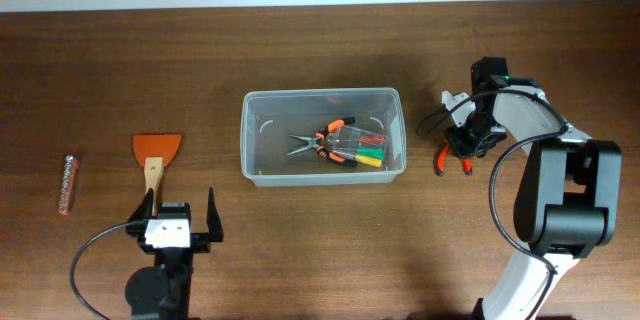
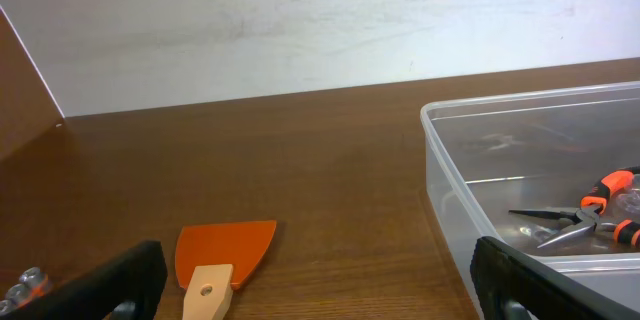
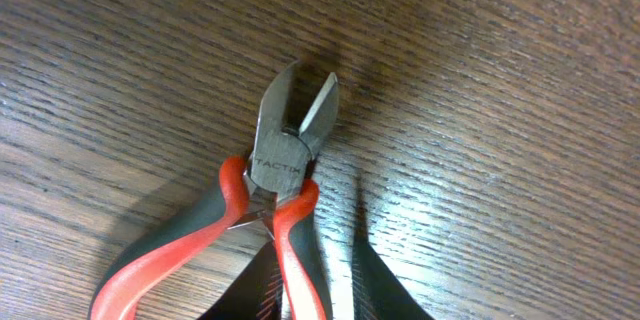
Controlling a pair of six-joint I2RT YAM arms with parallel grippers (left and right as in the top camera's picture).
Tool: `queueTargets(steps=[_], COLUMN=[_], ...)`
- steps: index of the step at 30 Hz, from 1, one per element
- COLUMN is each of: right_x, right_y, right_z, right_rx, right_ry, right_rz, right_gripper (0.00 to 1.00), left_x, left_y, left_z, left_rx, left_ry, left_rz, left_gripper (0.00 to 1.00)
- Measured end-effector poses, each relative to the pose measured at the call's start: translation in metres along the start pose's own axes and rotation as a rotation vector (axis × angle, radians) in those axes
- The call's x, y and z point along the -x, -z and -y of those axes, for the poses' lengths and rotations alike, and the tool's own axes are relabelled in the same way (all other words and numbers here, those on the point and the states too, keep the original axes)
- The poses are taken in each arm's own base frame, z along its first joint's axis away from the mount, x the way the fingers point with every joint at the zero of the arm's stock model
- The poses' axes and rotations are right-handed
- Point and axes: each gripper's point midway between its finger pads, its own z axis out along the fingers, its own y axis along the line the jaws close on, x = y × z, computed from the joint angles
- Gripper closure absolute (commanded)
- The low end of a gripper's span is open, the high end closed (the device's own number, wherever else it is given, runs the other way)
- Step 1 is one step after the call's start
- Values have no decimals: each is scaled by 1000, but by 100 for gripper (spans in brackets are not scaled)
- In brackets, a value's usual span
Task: Pack container
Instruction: 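Lower the right gripper and grasp the cutting pliers at the pivot, then lift the cutting pliers and carry them left over the container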
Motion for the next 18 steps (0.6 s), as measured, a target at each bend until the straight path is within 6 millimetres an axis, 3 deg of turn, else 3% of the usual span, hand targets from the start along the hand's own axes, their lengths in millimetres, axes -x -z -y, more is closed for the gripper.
queueTargets(steps=[11,14,18], right_x=[3,7,15], right_y=[5,11,22], right_z=[2,4,8], right_rx=[8,5,-2], right_ry=[-25,-29,-31], right_rz=[-19,-13,2], right_gripper=[88,96,96], left_x=[0,0,0], left_y=[0,0,0], left_z=[0,0,0], left_rx=[0,0,0], left_ry=[0,0,0], left_rz=[0,0,0], left_gripper=[1,1,1])
